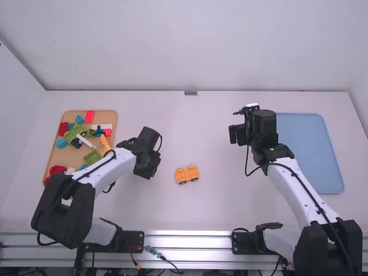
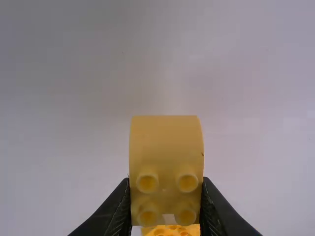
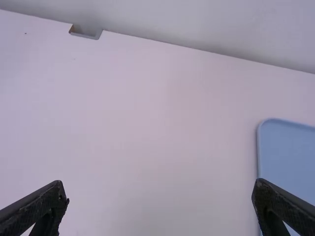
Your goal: Assemble lego blocks to make yellow taxi
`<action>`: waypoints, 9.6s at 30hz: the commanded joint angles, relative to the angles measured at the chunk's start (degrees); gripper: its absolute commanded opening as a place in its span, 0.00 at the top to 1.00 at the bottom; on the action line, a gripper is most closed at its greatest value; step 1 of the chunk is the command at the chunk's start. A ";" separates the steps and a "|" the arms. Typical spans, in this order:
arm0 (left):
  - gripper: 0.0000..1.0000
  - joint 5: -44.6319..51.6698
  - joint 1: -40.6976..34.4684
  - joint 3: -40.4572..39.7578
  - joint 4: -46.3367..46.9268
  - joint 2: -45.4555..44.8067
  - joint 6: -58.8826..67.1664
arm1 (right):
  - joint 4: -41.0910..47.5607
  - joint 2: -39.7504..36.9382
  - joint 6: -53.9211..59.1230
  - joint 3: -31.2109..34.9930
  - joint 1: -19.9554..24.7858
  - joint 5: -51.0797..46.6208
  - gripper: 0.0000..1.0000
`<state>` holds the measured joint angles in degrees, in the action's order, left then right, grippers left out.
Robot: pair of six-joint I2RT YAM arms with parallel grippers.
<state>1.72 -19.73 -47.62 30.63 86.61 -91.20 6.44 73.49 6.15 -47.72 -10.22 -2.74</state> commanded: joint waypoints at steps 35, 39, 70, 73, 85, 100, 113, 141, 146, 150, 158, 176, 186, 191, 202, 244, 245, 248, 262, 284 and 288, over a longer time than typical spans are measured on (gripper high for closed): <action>0.48 5.03 -1.73 1.03 -3.15 7.65 -17.44 | 0.46 0.15 -0.33 -1.07 0.02 0.13 0.01; 0.01 5.14 -1.70 1.03 -3.72 7.65 -17.44 | 0.44 0.15 -0.35 -1.07 0.04 0.13 0.01; 0.01 -2.23 -0.35 -14.23 -4.35 -3.54 91.27 | 13.07 0.15 41.13 -0.87 0.02 52.96 0.01; 0.01 -7.82 -0.50 -13.86 -4.79 -3.43 101.00 | 15.41 0.15 50.18 0.79 0.04 59.06 0.01; 0.01 32.54 3.56 -13.81 6.43 -3.56 165.26 | 4.85 0.15 70.36 14.82 -0.04 70.34 0.01; 0.01 63.34 19.87 -1.75 8.44 4.50 193.37 | -13.42 6.93 44.11 16.74 -0.02 65.64 0.01; 0.01 56.37 22.43 4.37 -3.61 11.17 189.54 | -3.28 22.86 51.82 7.93 -2.34 64.35 0.01; 0.01 54.12 22.40 4.76 -8.66 20.37 189.59 | -12.20 41.20 62.97 3.69 -10.84 63.34 0.06; 0.01 53.51 22.40 4.76 -9.31 20.37 189.54 | -13.92 41.20 56.65 4.02 -10.84 60.96 0.05; 0.01 51.63 22.40 4.79 -10.23 20.37 189.54 | -14.23 41.20 57.81 5.09 -10.86 61.46 0.05; 0.18 49.72 22.32 5.44 -12.72 20.39 185.02 | -14.16 41.20 57.94 5.35 -11.17 61.20 0.01; 0.32 51.58 22.47 10.47 -23.06 20.39 179.88 | -14.01 41.20 57.92 5.31 -11.21 61.44 0.01; 0.61 51.56 22.01 10.54 -23.15 20.39 179.03 | -14.14 41.20 58.16 5.31 -11.26 61.22 0.01; 0.68 51.56 21.99 10.54 -22.95 20.39 179.03 | -14.25 41.20 58.34 5.31 -11.26 61.18 0.01; 0.98 57.42 21.99 10.51 -23.30 20.37 179.07 | -17.68 41.20 50.58 5.33 -11.50 57.11 0.00; 0.98 61.92 21.99 10.51 -33.05 20.37 162.55 | -25.51 41.20 55.30 9.92 -13.77 60.92 0.01; 0.98 61.96 21.99 10.51 -33.05 20.37 162.55 | -28.63 41.20 53.35 11.04 -13.84 60.76 0.01; 0.98 61.99 21.97 10.51 -33.05 20.37 162.55 | -33.35 41.20 47.63 12.33 -13.86 57.66 0.01; 0.98 62.14 22.01 10.51 -33.07 20.37 162.55 | -34.51 47.38 46.38 8.04 -15.04 58.55 0.16; 0.98 63.89 21.07 6.21 -32.41 20.37 153.61 | -48.39 47.27 31.85 13.94 -11.89 52.65 0.45; 0.98 63.17 19.43 6.40 -33.51 20.35 154.03 | -54.29 47.27 29.11 16.68 -11.89 52.30 0.43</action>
<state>64.27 0.86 -40.97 -2.94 106.41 64.16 -47.22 119.98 39.07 -32.53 -22.02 51.35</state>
